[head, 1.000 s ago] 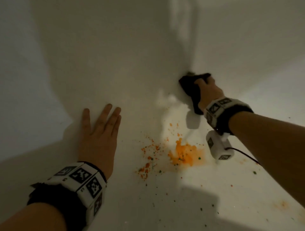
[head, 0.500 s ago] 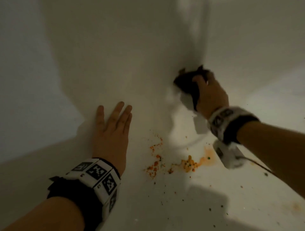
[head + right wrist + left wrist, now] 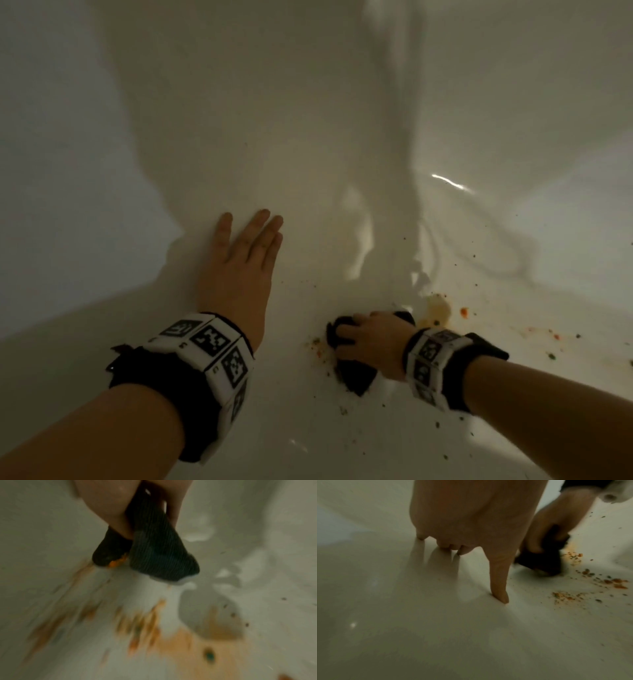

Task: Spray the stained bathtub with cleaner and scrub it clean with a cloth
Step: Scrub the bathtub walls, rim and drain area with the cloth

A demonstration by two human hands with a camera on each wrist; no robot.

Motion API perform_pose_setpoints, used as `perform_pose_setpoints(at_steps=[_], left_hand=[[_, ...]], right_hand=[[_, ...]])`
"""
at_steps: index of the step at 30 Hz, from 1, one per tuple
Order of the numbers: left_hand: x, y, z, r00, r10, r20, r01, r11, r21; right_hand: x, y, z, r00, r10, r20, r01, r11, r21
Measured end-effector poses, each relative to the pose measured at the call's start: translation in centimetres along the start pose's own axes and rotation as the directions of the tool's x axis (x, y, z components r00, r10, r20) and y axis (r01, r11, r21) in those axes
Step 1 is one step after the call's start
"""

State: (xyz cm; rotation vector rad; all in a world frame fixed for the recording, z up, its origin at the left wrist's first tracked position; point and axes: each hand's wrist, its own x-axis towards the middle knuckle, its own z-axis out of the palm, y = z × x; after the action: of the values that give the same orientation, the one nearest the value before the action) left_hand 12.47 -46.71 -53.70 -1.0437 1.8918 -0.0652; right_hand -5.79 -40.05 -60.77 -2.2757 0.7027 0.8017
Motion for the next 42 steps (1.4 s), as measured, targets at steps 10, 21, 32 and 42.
perform_pose_setpoints(at_steps=[10,21,32,42], left_hand=[[-0.2,0.0,0.9,0.997,-0.037,-0.072,0.031,0.996,-0.085],[-0.5,0.2,0.7,0.997,-0.053,-0.056,0.049,0.997,-0.055],[-1.4,0.3,1.6,0.983,-0.134,-0.123,0.112,0.978,-0.175],[-1.4,1.0,0.8,0.989,-0.133,-0.068,0.121,0.98,-0.156]], right_hand=[[4.8,9.3,-10.4,0.516,0.704,-0.488,-0.278,0.677,0.682],[1.9,-2.5,1.1,0.985,-0.17,-0.005,0.166,0.97,-0.177],[4.6,0.5,-6.8,0.819,0.339,-0.463,-0.214,0.929,0.302],[-0.3,-3.4,0.9,0.98,0.158,-0.124,-0.138,0.977,0.161]])
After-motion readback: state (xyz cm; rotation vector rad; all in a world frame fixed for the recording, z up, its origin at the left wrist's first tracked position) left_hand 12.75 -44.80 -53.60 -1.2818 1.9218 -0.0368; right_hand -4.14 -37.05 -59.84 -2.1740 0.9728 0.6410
